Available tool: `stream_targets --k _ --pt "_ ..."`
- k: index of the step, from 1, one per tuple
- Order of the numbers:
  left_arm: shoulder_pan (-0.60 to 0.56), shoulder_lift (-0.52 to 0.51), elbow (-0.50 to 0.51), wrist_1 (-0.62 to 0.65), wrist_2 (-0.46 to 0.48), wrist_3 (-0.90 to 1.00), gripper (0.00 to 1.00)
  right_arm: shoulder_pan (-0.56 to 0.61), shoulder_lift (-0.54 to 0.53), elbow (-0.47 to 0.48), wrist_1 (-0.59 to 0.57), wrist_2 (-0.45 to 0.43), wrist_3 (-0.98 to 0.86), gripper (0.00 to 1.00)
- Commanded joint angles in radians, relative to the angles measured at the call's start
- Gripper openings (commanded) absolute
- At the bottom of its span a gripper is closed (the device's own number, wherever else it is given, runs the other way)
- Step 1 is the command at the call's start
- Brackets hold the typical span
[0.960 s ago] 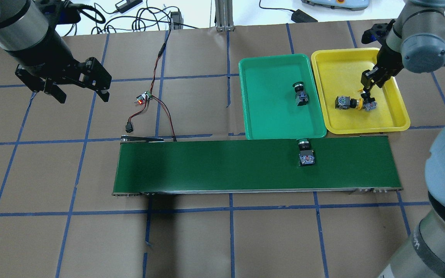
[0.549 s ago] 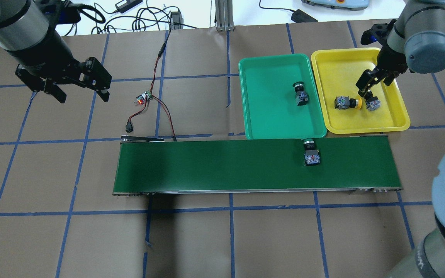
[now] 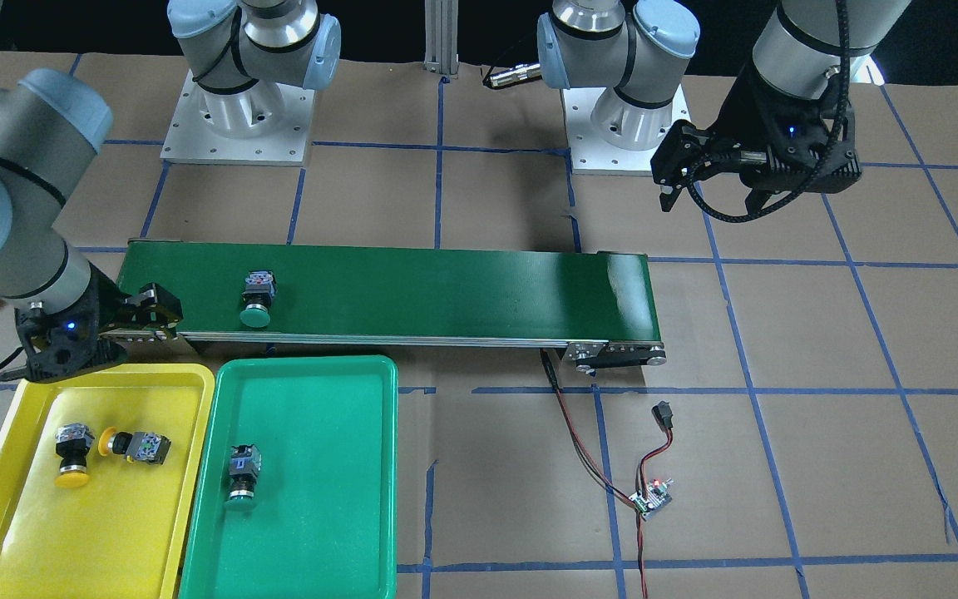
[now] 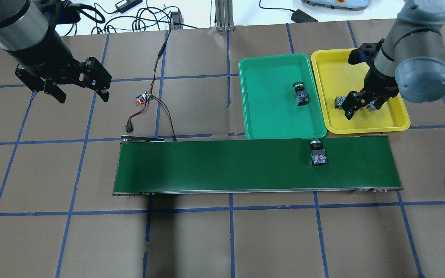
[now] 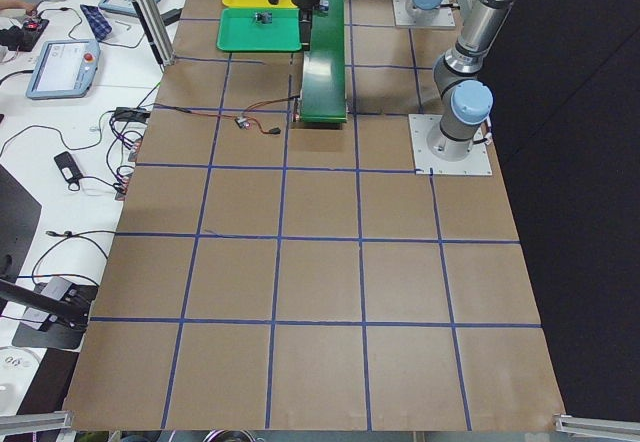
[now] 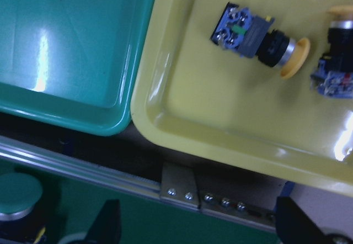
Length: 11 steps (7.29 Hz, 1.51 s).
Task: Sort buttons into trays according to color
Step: 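Move the right gripper to the belt end and grasp the green button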
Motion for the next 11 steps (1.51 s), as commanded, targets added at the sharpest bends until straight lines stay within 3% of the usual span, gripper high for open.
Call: stream_targets --k 1,5,8,11 --pt "0.000 0.000 0.000 0.000 0.000 0.000 1.00 0.022 -0.107 0.149 -0.039 0.022 0.108 0.99" --pt "0.000 0.000 0.000 0.000 0.000 0.000 1.00 0.085 -0.152 0.251 -0.105 0.036 0.262 0.98" --pt "0.000 0.000 0.000 0.000 0.000 0.000 1.00 0.090 -0.149 0.306 -0.156 0.029 0.273 0.96" --pt "0.000 0.000 0.000 0.000 0.000 0.000 1.00 0.090 -0.148 0.309 -0.164 0.029 0.274 0.43"
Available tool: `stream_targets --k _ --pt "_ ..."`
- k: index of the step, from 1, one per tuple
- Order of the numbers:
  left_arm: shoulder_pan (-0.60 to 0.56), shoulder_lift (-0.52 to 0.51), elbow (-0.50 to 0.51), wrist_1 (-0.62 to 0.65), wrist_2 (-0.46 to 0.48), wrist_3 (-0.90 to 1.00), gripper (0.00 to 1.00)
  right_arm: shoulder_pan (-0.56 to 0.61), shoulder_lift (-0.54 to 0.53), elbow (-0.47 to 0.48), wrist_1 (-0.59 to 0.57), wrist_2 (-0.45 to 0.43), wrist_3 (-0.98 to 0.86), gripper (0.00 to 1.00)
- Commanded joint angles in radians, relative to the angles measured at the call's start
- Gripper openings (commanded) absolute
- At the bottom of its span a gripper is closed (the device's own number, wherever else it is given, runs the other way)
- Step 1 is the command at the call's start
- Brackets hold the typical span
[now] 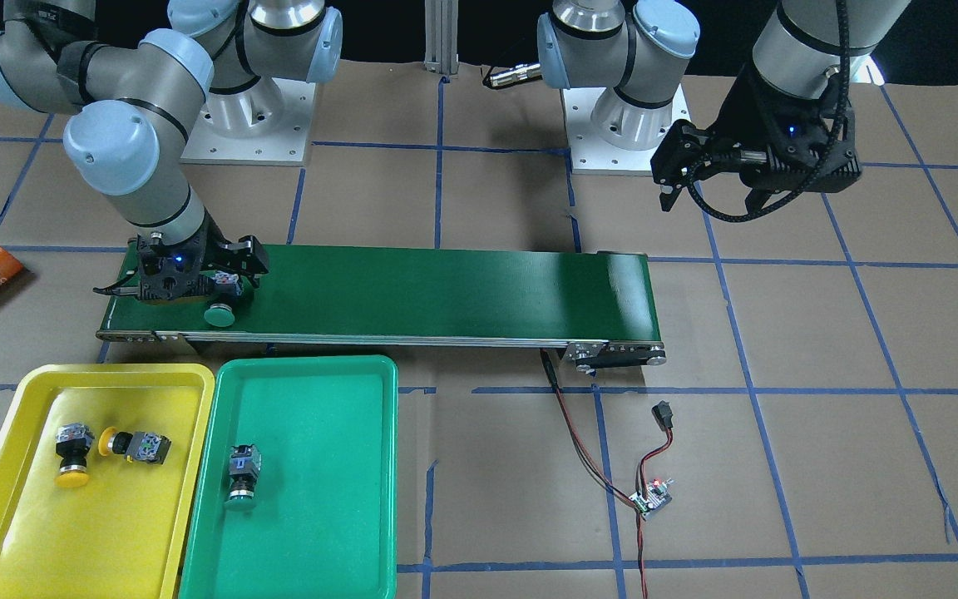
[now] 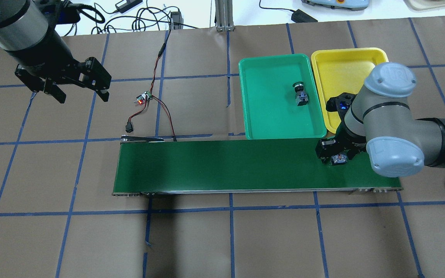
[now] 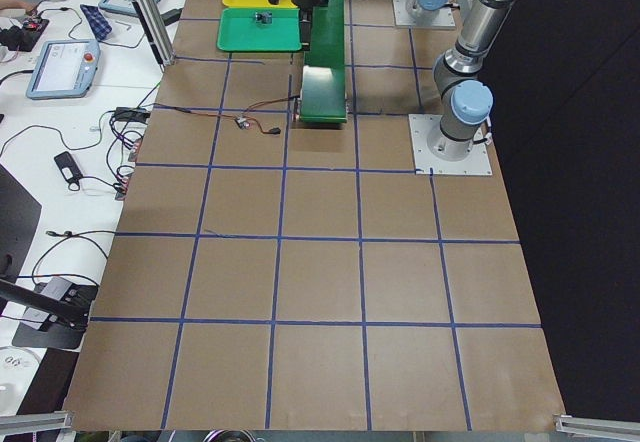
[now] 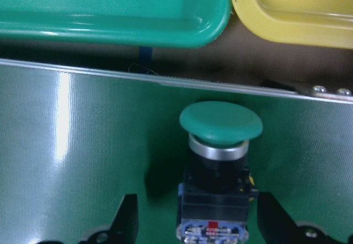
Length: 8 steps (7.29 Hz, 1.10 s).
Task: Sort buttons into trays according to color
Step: 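Move the right gripper to the belt end and grasp the green button, then lift the green button into the green tray and open the right gripper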
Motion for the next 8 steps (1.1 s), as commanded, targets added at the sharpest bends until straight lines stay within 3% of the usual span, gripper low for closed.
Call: stream_targets --k 1,2,3,6,8 --pt "0.000 0.000 0.000 0.000 0.000 0.000 1.00 0.000 0.000 0.001 -0.005 -0.001 0.001 0.22" --pt "0.000 0.000 0.000 0.000 0.000 0.000 1.00 0.000 -0.001 -0.007 -0.005 0.000 0.004 0.10" --pt "0.000 0.000 0.000 0.000 0.000 0.000 1.00 0.002 -0.004 -0.019 -0.005 0.007 0.015 0.07" --pt "0.000 0.000 0.000 0.000 0.000 0.000 1.00 0.049 0.054 -0.167 -0.011 0.074 0.086 0.08" --pt "0.000 0.000 0.000 0.000 0.000 0.000 1.00 0.133 0.151 -0.328 -0.059 0.065 0.098 0.08"
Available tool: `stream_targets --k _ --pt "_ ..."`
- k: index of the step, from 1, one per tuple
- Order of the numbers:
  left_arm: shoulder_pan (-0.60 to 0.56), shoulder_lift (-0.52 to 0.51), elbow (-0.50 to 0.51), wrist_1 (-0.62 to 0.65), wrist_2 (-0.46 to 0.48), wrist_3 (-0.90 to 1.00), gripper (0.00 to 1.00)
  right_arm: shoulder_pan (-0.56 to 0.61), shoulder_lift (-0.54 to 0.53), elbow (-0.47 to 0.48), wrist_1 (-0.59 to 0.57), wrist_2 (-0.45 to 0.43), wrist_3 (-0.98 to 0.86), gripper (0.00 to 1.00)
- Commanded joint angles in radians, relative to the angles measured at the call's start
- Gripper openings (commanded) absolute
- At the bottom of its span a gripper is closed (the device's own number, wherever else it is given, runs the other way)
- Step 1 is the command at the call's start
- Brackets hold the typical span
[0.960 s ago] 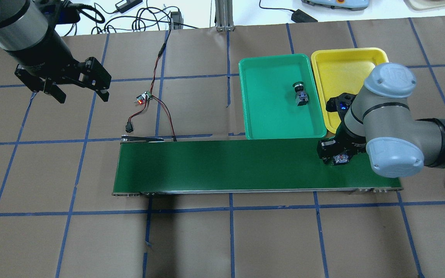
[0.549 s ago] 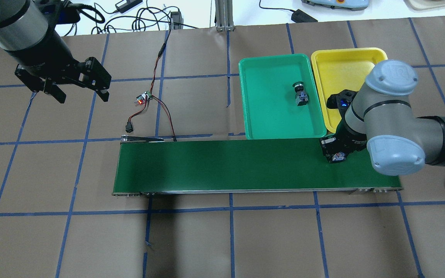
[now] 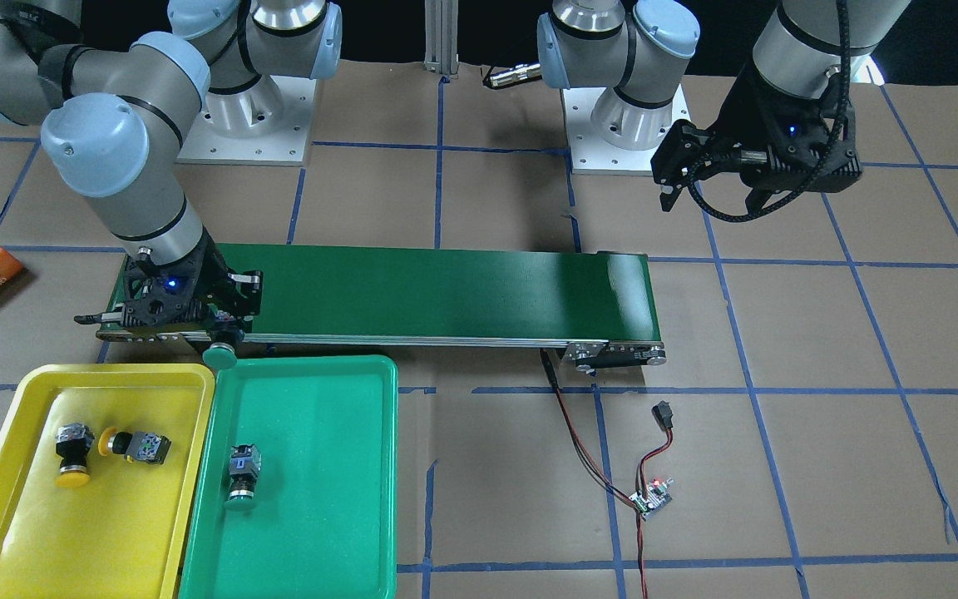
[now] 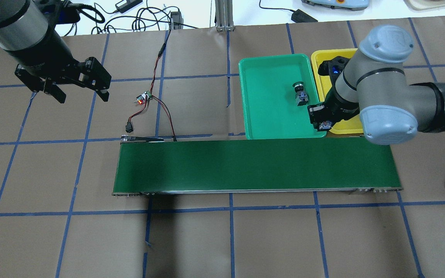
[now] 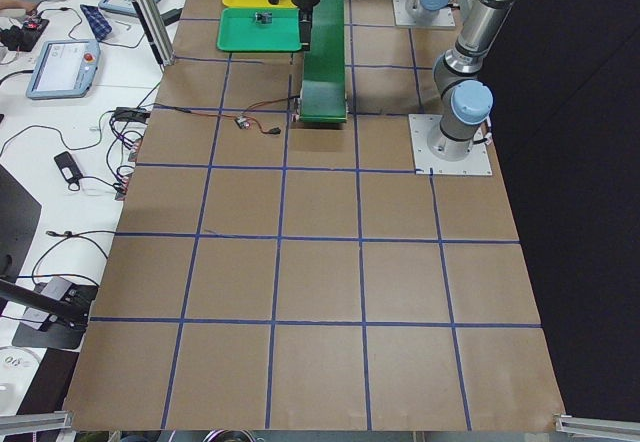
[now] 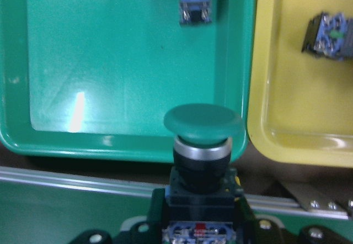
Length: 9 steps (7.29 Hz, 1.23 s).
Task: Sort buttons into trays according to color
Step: 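Lift the green button into the green tray and open the right gripper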
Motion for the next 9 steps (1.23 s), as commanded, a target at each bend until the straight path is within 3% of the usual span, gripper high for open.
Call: stream_targets --k 1,3,4,5,9 --pt "0.000 0.000 0.000 -0.001 0.000 -0.001 1.00 0.080 0.107 -0.190 -0.018 -0.001 0.009 0.13" --pt "0.000 0.000 0.000 -0.001 0.000 -0.001 1.00 0.109 0.172 -0.305 0.037 -0.008 0.011 0.27" --pt "0.000 0.000 0.000 -0.001 0.000 -0.001 1.00 0.109 0.180 -0.326 0.086 -0.019 0.011 0.70" --pt "0.000 0.000 0.000 -0.001 0.000 -0.001 1.00 0.111 0.180 -0.323 0.090 -0.065 0.009 1.00" --pt "0.000 0.000 0.000 0.001 0.000 -0.001 1.00 0.113 0.174 -0.324 0.093 -0.056 0.009 1.00"
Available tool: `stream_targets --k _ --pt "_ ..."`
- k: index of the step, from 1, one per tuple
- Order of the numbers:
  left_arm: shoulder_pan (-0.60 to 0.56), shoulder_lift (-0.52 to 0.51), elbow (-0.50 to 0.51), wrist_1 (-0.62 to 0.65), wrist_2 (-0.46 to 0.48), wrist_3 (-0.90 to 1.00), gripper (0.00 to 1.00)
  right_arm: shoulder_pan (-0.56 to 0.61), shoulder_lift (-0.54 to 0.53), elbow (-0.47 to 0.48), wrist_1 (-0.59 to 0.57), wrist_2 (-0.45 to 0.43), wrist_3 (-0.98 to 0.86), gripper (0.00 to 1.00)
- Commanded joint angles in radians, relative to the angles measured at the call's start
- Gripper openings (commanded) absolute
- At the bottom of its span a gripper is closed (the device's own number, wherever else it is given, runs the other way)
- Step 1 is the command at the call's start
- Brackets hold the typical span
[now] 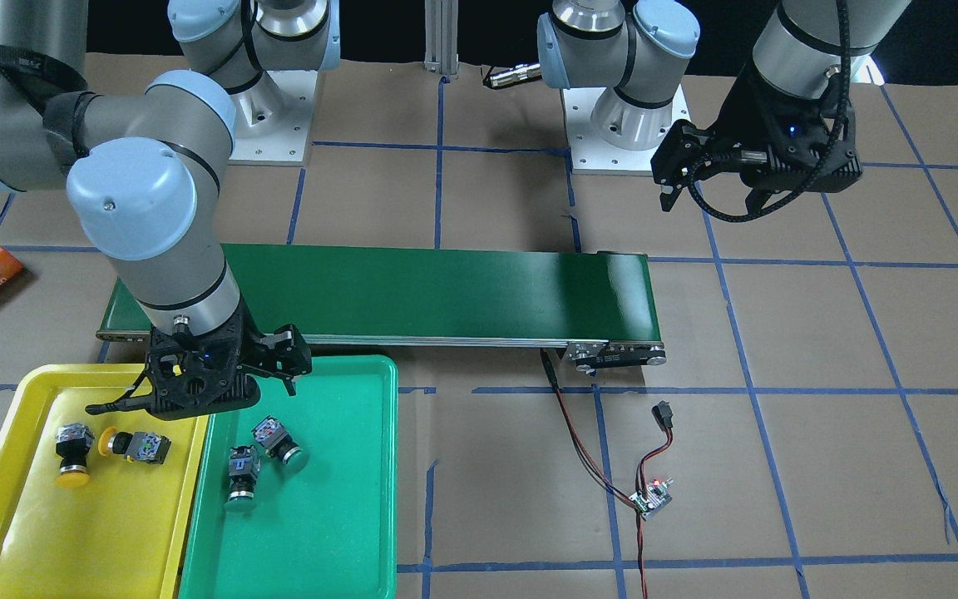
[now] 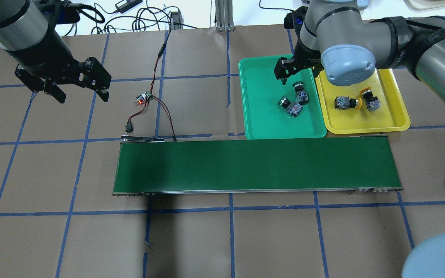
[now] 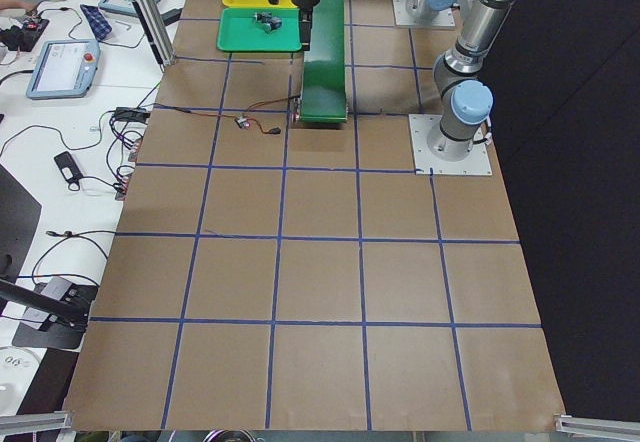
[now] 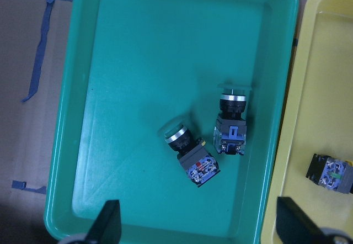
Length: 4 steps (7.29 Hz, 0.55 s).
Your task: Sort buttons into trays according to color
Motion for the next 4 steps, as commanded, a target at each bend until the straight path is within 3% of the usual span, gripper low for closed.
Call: stream_targets --k 1,4 --pt "0.000 0.000 0.000 0.000 0.000 0.000 1.00 0.001 -0.024 -0.012 0.010 0.013 -0.002 1.00" --pt "0.000 0.000 0.000 0.001 0.000 0.000 1.00 -0.004 -0.214 -0.073 0.300 0.007 0.000 1.00"
